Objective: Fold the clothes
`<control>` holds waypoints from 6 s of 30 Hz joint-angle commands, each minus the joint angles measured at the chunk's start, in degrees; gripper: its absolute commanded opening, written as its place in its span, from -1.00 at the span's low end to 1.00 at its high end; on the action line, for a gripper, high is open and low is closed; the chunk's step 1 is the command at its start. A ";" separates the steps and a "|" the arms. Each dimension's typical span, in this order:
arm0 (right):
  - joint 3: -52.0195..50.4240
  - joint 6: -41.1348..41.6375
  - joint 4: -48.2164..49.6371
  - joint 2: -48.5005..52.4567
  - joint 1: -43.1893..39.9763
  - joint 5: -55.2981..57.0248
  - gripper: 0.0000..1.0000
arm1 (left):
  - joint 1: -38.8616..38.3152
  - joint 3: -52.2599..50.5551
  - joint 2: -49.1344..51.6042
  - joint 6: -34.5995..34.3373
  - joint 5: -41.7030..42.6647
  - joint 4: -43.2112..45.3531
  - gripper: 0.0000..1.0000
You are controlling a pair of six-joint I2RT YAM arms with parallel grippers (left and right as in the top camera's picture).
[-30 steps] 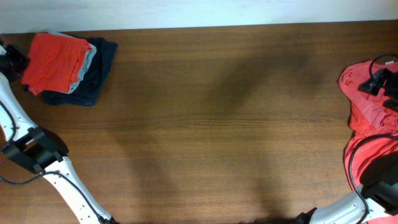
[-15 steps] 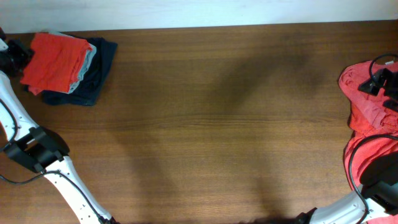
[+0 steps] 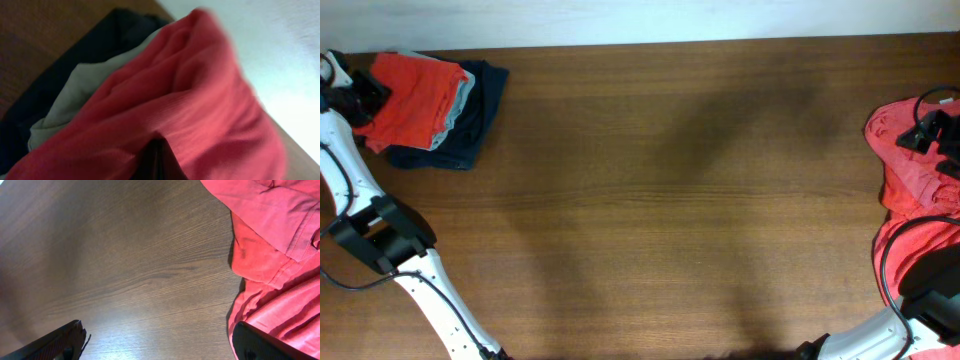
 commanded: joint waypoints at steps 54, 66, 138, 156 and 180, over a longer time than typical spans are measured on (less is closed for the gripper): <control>0.26 -0.17 0.00 -0.57 -0.04 -0.09 0.97 | -24.00 7.48 -18.62 -5.31 5.92 -2.97 0.99; 0.26 -0.17 0.00 -0.57 -0.04 -0.09 0.97 | -23.89 7.48 -18.62 -5.31 5.92 -2.97 0.99; -0.92 -0.59 -5.66 -72.78 51.67 11.06 0.97 | -23.89 7.48 -18.62 -5.33 5.92 -2.97 0.99; -43.52 -0.59 20.15 -98.03 47.74 8.09 0.97 | -23.89 7.48 -18.62 -5.31 5.92 -2.97 0.99; -101.22 10.14 90.51 -110.36 44.98 9.18 0.97 | -23.89 7.48 -18.62 -5.31 5.92 -2.97 0.99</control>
